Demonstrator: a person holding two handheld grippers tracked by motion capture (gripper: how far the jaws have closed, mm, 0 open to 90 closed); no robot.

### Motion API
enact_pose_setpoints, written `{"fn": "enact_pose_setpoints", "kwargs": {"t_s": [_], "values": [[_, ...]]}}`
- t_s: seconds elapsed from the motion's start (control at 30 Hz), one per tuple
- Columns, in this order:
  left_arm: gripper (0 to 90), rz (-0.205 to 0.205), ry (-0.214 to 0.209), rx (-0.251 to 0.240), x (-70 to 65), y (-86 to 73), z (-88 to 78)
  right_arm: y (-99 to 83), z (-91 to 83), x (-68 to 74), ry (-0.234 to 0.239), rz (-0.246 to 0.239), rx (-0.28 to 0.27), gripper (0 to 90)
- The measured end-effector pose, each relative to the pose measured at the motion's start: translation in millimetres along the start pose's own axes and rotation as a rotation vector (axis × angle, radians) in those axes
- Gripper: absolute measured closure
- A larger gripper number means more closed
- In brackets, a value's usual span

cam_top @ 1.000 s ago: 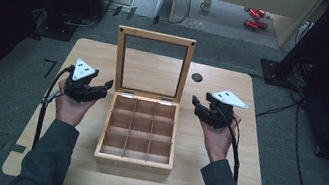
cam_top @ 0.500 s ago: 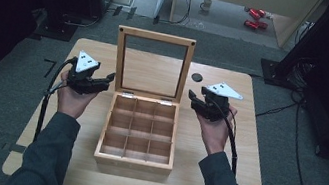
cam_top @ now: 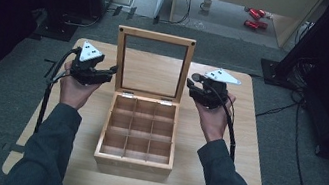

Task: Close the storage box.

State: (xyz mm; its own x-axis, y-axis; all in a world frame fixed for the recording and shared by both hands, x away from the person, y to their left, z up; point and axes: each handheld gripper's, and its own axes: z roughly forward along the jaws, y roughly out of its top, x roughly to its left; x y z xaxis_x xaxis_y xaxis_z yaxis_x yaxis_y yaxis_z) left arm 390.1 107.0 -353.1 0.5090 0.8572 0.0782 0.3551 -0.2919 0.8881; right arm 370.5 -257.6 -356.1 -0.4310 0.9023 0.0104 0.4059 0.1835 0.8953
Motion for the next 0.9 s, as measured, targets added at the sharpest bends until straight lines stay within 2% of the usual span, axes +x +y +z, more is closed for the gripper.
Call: {"fn": "enact_pose_setpoints", "kwargs": {"t_s": [0.17,0.27,0.5,0.6,0.8,0.9], "values": [[39.2,-0.014,-0.003,0.006,3.3,4.9,4.3,4.4,4.9,-3.0,0.013,0.015,-0.002,53.0],[40.8,-0.021,-0.007,0.023,5.5,8.2,10.4,3.8,10.3,-6.2,0.027,0.042,0.002,53.3],[42.2,-0.056,-0.02,0.029,8.7,9.7,18.3,2.9,20.2,-6.5,0.038,0.051,0.018,53.7],[42.9,-0.065,-0.025,0.029,8.6,9.2,22.3,8.0,24.0,-3.0,0.035,0.039,0.02,54.0],[43.3,-0.041,-0.025,0.047,3.2,11.0,28.7,11.9,28.3,-2.2,0.032,0.035,0.02,54.5],[43.4,-0.046,-0.024,0.053,2.2,13.5,33.5,11.3,31.1,-5.7,0.04,0.065,0.022,54.1]]}}
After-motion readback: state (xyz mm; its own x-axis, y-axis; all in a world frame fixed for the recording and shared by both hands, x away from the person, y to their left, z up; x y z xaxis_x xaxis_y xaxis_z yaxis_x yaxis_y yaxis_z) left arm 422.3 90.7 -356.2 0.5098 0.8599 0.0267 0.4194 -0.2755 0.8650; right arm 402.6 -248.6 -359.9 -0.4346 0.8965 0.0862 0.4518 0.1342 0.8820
